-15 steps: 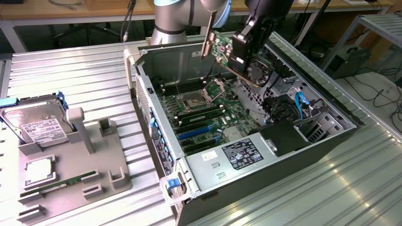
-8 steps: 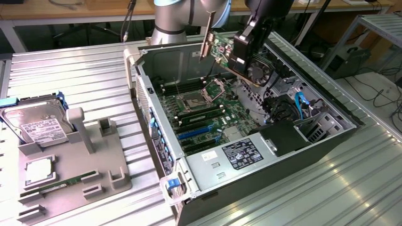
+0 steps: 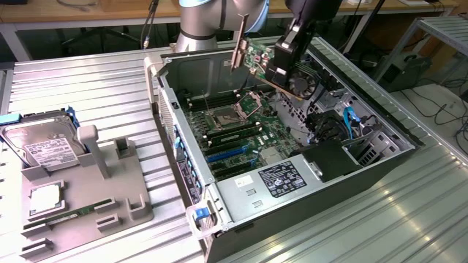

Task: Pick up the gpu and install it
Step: 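Insert the gpu into the slot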

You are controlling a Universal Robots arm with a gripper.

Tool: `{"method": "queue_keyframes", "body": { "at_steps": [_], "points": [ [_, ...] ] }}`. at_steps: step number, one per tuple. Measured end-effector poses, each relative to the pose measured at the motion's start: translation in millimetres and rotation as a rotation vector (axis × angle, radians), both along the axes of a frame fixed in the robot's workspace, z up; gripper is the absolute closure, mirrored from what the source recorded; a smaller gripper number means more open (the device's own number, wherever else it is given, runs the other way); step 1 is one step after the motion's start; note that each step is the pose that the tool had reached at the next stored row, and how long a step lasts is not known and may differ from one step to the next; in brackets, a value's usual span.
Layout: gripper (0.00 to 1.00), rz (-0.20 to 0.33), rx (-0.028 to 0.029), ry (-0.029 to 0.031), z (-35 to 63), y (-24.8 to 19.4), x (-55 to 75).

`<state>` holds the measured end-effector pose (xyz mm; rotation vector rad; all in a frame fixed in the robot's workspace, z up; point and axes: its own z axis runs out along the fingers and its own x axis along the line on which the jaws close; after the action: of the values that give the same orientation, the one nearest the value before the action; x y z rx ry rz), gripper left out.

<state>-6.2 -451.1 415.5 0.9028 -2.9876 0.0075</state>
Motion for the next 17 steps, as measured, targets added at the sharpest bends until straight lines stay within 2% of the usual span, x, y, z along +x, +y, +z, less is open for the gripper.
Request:
{"method": "queue_keyframes", "body": {
  "at_steps": [17],
  "points": [
    [0.72,0.165,0.0006,0.0000,0.0,-0.4,-0.6]
  ]
}}
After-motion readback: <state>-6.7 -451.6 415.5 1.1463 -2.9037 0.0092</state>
